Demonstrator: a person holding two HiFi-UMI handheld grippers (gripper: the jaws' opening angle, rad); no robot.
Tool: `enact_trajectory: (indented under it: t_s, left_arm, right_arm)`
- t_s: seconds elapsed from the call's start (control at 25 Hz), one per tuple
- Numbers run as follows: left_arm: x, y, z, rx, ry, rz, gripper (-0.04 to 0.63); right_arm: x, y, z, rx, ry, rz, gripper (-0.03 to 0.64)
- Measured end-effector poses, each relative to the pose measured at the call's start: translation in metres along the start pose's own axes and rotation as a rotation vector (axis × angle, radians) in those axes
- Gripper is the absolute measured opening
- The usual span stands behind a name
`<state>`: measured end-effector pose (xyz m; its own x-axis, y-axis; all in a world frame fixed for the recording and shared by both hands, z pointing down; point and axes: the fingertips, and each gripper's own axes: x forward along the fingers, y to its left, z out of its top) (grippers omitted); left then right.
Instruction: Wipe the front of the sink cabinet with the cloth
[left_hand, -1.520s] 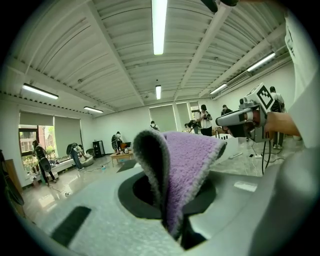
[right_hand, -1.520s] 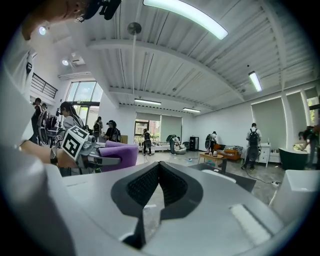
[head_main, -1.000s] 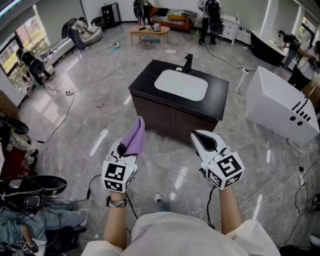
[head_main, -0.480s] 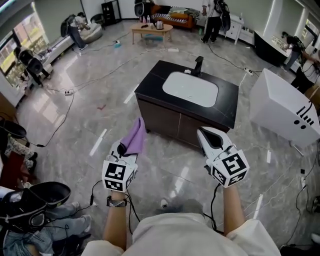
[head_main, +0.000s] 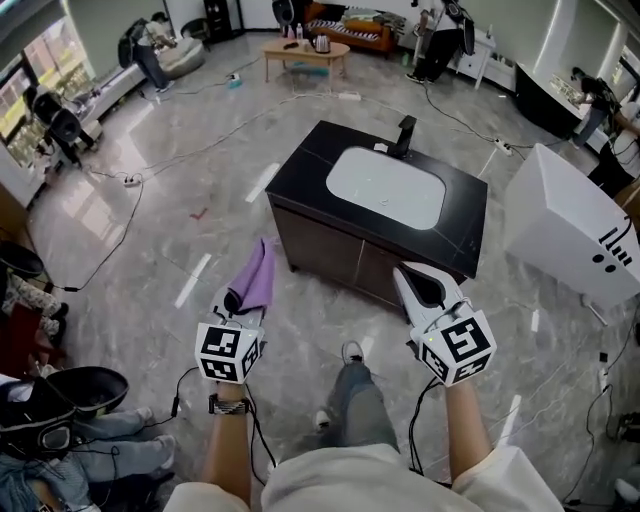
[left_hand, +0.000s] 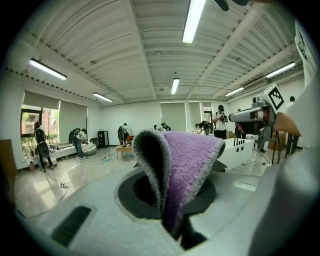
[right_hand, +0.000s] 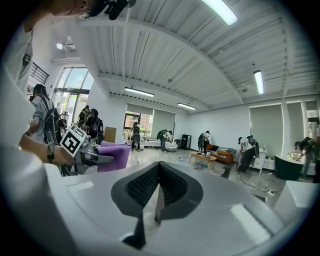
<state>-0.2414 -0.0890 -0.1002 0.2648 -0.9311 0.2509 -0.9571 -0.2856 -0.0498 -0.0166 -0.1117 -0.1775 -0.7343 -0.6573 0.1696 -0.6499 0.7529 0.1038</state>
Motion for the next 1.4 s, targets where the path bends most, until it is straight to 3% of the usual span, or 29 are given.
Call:
enact_trajectory:
  t_s: [0.44,0.8,1.12,1.4]
  left_arm:
    - [0.091,0.048,-0.023,-0.077,0.041,0.057,0.049]
    - [0.141,0.088,-0.033,-0.071,-0.008,0.105,0.049]
    - [0.198,0.119,-0.103,-0.066,-0.023,0.103,0.049]
    - [0.245,0.126,-0.193,-0.035,-0.022,0.086,0.049]
  right_arm:
    - [0.105,-0.042,-0.039,0.005,0.035,0.117,0.005]
    - [0.166,-0.068,-0.061,0.014,-0.017,0.112,0.005]
    - [0.223,-0.079,-0.120,-0.014,-0.049,0.085,0.005]
    - [0.263,-0.076,-0.212,-0.071,-0.063,0.091,0.005]
